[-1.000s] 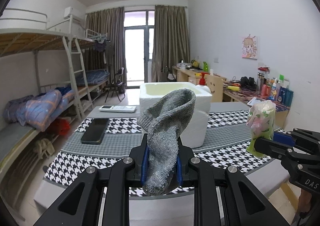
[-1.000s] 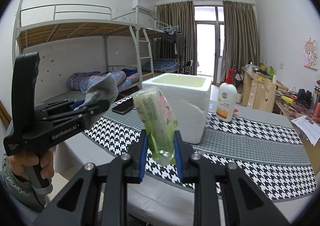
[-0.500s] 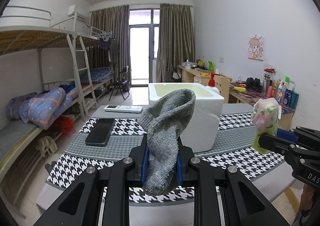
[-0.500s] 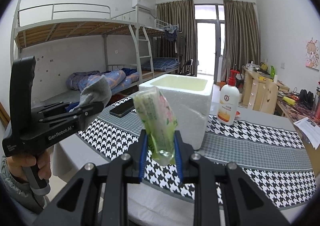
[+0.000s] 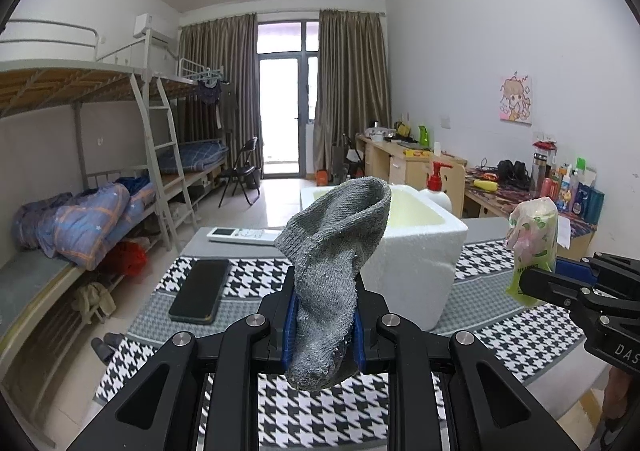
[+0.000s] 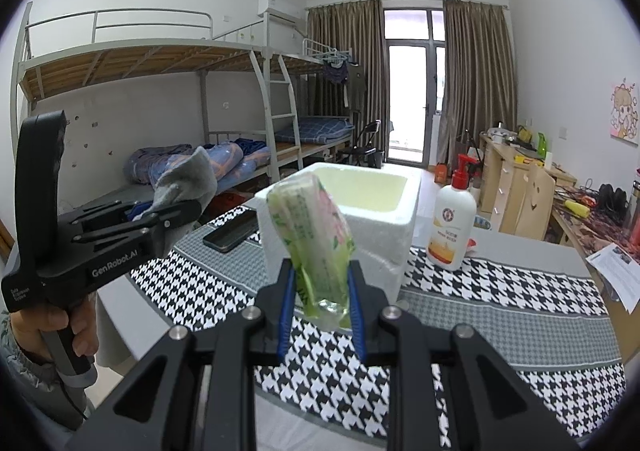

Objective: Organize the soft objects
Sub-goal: 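Carry the bag with the right gripper while the left carries the sock toward the foam box, then lower the bag into the foam box and open the right gripper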

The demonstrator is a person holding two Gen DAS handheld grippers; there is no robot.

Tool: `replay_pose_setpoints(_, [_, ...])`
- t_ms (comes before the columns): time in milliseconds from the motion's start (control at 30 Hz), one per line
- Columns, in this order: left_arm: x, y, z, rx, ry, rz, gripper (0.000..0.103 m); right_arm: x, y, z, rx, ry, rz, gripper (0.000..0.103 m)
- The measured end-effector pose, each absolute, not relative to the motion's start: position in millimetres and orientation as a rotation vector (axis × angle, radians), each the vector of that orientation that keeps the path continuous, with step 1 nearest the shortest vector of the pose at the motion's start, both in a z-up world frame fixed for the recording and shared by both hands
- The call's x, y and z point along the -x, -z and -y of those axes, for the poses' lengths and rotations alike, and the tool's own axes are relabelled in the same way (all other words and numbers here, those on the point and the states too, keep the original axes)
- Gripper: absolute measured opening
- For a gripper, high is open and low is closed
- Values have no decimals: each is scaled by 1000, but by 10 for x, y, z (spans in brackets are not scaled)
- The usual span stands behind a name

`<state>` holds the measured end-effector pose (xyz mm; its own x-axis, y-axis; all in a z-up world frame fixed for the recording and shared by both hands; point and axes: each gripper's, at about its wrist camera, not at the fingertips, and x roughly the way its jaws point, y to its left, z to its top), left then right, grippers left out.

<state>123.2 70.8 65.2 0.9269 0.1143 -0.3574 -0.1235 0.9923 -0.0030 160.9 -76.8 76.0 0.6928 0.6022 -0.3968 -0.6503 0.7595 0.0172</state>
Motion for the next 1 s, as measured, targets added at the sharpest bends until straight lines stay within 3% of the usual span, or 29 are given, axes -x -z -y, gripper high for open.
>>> replay_pose_setpoints(1000, [-1996,-980,-879,-17,-152,-357,23,-2354,-1062,465,133,-644,-432,28])
